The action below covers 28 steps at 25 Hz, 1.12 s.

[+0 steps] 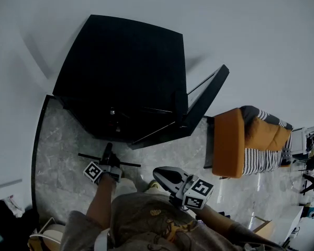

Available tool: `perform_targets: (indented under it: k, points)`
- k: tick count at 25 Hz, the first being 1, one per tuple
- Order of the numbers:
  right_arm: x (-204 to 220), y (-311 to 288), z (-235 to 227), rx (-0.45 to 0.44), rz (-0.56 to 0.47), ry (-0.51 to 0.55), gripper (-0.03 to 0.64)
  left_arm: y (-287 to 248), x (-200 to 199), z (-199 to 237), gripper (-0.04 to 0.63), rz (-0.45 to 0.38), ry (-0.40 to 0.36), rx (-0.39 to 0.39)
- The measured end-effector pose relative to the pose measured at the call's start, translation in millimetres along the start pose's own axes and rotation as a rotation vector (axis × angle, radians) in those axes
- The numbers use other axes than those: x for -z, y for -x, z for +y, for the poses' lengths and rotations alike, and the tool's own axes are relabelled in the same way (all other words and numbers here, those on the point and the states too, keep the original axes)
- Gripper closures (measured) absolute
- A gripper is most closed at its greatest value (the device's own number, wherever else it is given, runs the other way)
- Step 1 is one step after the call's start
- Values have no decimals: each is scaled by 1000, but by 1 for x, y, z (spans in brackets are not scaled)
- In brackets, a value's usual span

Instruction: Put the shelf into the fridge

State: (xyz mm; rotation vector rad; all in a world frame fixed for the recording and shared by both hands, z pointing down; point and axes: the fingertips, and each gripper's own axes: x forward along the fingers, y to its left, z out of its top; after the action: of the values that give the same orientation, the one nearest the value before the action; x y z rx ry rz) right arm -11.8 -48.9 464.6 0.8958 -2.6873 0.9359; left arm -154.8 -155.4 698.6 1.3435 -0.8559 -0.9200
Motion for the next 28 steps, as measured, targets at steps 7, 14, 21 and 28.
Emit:
perform_targets:
  k: [7, 14, 21, 28]
  points:
    - [0, -1, -2, 7, 3, -3, 592, -16, -4, 7, 581, -8, -1, 0]
    - [0, -2, -3, 4, 7, -11, 594, -24, -9, 22, 581, 0, -49, -29]
    - [0, -7, -4, -1, 18, -16, 593, -28, -11, 29, 581, -10, -29, -31]
    - [-3, -11, -6, 2, 17, -20, 592, -35, -13, 31, 581, -7, -27, -33]
